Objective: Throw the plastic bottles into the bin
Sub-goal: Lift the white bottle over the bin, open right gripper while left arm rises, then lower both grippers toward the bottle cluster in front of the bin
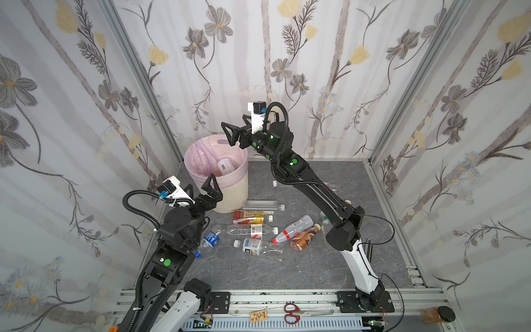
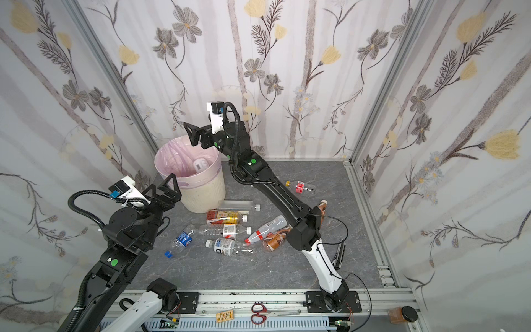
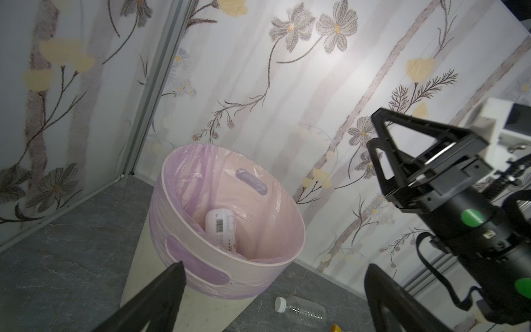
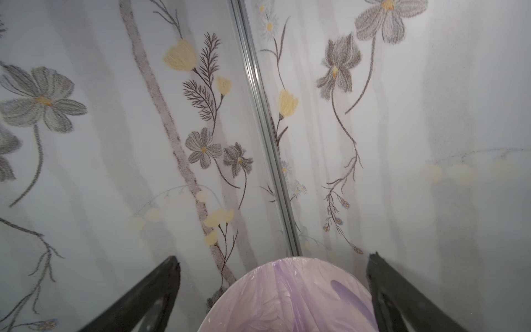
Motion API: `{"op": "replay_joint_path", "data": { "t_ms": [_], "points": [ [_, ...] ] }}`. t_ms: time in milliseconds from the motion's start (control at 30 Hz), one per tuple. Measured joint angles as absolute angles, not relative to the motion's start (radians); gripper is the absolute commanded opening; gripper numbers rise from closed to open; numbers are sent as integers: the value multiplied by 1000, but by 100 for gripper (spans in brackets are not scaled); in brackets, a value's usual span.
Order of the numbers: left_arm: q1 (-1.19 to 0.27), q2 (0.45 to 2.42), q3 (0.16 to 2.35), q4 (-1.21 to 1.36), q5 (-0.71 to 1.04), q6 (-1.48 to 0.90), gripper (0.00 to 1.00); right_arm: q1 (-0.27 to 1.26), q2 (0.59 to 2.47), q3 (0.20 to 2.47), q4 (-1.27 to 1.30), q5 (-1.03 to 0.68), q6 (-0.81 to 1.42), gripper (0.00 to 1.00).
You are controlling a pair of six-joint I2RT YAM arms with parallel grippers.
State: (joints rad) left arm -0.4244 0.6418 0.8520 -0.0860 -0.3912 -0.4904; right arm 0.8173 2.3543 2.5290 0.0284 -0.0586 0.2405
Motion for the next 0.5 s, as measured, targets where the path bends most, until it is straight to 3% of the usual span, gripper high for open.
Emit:
{"op": "replay_joint_path", "data": {
  "t_ms": [267, 500],
  "points": [
    [-424, 716, 852, -86, -308, -489, 100, 783, 1933, 2156, 100, 57, 147, 100],
    [-454, 866, 853, -102, -180, -503, 100, 631, 1746, 1697, 43, 150, 188, 100]
  ]
}}
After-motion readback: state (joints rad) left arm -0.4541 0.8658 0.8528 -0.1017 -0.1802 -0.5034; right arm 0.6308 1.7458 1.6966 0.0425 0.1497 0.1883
